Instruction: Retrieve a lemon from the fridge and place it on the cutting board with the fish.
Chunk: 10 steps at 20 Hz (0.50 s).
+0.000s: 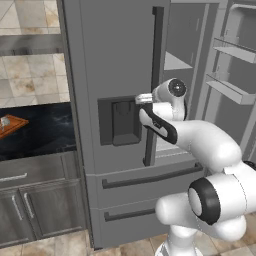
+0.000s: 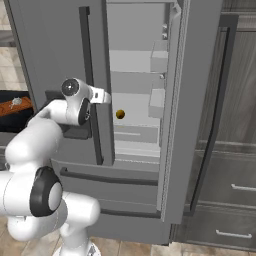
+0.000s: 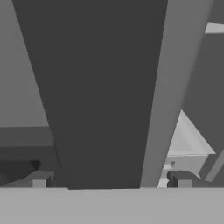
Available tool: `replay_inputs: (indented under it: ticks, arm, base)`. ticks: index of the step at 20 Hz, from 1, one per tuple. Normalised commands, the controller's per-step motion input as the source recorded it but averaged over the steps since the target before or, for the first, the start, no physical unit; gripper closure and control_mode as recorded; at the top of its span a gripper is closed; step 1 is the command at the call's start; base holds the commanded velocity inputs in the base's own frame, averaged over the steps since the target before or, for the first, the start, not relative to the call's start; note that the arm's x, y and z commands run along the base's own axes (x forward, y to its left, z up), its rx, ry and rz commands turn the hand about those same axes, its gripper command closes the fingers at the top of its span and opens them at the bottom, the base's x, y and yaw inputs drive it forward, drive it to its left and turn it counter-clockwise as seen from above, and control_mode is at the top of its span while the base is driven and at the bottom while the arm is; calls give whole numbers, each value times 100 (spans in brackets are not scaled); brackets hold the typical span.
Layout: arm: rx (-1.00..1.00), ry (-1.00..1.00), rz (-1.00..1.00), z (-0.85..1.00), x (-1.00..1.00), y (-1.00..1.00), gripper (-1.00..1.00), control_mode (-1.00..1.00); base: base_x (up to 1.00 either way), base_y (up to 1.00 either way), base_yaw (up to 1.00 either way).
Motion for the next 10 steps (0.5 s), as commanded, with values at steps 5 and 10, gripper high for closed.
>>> replay_inputs:
  ticks: [5, 10]
  arm:
    - [0, -6, 0, 0, 41, 7, -100, -100]
    - [0, 0, -1, 3, 36, 15, 100, -100]
  base:
    - [0, 0, 0]
    - [0, 0, 0]
